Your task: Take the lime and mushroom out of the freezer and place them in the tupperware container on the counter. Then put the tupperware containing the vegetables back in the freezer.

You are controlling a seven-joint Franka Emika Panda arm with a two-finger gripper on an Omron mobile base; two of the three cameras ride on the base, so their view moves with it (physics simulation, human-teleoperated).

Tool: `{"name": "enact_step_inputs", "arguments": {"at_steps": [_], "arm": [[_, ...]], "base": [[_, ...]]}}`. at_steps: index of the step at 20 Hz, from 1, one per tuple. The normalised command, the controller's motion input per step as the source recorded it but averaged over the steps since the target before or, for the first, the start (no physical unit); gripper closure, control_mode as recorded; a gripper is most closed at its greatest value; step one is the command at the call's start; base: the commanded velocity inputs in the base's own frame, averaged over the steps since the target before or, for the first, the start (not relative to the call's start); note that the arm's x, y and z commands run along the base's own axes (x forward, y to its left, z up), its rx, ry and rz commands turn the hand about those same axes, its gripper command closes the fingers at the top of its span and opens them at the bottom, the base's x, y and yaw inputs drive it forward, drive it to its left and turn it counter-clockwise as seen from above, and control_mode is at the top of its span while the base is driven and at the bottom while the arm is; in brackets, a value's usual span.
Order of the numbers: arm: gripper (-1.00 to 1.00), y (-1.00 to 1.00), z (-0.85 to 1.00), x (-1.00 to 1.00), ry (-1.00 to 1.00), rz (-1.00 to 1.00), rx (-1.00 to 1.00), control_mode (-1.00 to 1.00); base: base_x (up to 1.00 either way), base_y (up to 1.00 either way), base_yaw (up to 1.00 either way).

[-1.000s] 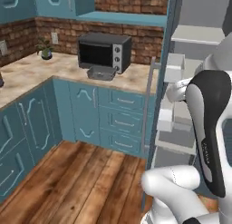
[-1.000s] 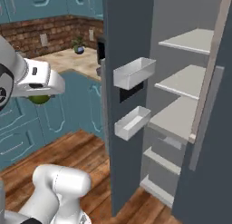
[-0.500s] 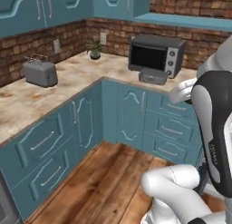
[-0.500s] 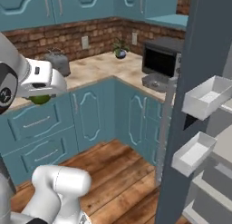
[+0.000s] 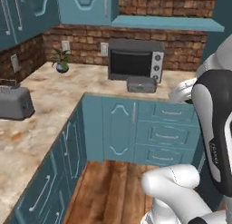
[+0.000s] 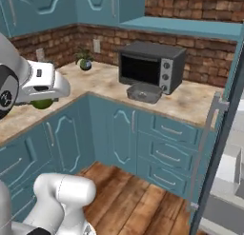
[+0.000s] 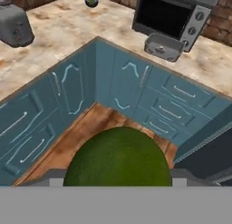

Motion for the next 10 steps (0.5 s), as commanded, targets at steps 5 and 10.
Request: {"name": "enact_step_inputs", "arguments": {"at_steps": [5,10], "arm": [[1.0,0.0,0.0,0.0,0.0,0.0,0.0,1.0],[1.0,0.0,0.0,0.0,0.0,0.0,0.0,1.0]], "base": [[0.85,0.56,-0.58],[1.0,0.04,-0.26]]}}
